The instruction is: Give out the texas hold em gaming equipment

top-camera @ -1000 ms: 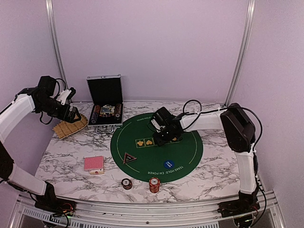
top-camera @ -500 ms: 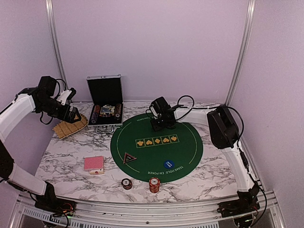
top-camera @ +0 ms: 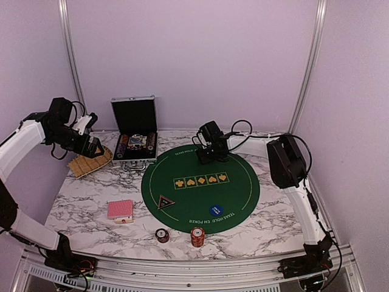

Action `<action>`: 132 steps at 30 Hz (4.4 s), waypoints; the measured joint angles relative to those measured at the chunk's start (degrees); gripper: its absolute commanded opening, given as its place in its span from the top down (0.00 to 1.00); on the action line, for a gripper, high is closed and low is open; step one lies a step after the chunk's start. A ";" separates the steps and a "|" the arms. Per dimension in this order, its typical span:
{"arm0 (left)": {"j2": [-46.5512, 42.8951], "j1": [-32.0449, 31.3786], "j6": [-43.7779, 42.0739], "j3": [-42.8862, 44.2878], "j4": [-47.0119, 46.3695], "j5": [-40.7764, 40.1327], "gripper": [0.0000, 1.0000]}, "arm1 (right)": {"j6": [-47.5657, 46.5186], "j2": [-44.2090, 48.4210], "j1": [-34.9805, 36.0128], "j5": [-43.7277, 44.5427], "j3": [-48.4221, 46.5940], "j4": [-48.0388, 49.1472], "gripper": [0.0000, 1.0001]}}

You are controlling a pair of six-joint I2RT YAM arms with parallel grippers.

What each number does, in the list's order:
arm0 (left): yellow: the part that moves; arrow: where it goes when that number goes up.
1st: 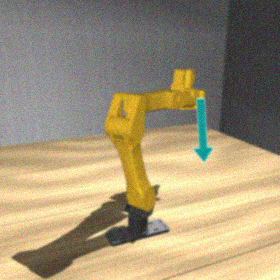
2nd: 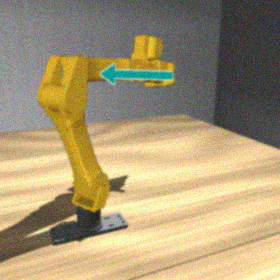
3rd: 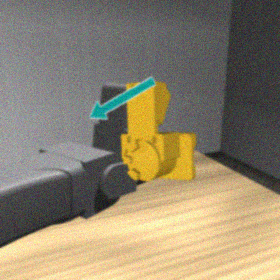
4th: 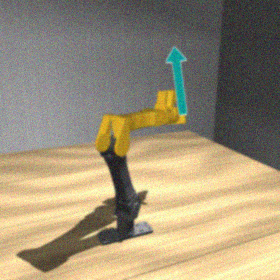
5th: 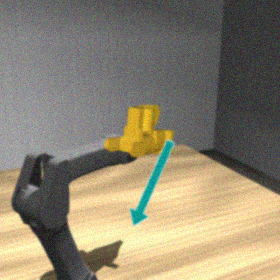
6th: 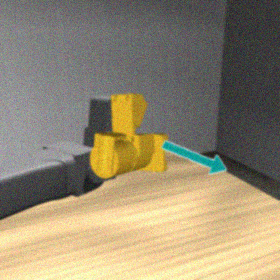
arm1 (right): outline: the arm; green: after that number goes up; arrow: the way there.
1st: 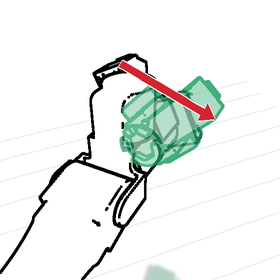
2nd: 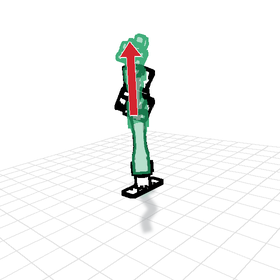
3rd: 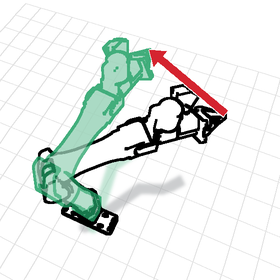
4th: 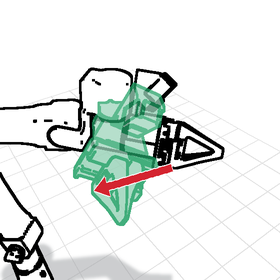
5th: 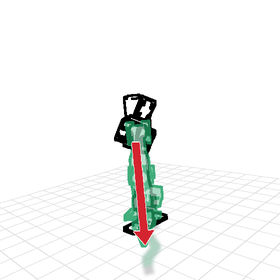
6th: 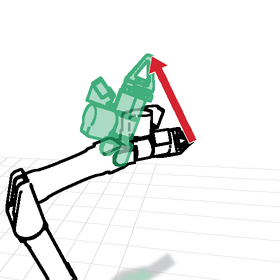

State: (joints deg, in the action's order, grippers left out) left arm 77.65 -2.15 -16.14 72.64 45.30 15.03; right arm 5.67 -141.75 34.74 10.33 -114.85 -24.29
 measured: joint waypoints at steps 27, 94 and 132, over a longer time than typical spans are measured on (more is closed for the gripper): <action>-0.11 0.00 -0.42 0.76 1.55 0.00 0.01 | 3.82 35.65 16.50 -4.11 51.76 3.78 0.30; -0.46 -1.29 -1.20 1.66 3.80 1.46 0.01 | 7.15 50.97 32.39 -4.98 42.25 -19.10 0.14; -1.53 -1.55 -1.31 1.66 4.96 1.46 0.01 | 3.72 40.02 37.42 -10.62 40.46 -20.59 0.44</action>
State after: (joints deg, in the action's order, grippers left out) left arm 76.12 -3.70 -17.45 74.30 50.26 16.49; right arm 9.39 -101.73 72.16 -0.30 -74.39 -44.88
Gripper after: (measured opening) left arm 0.990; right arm 0.606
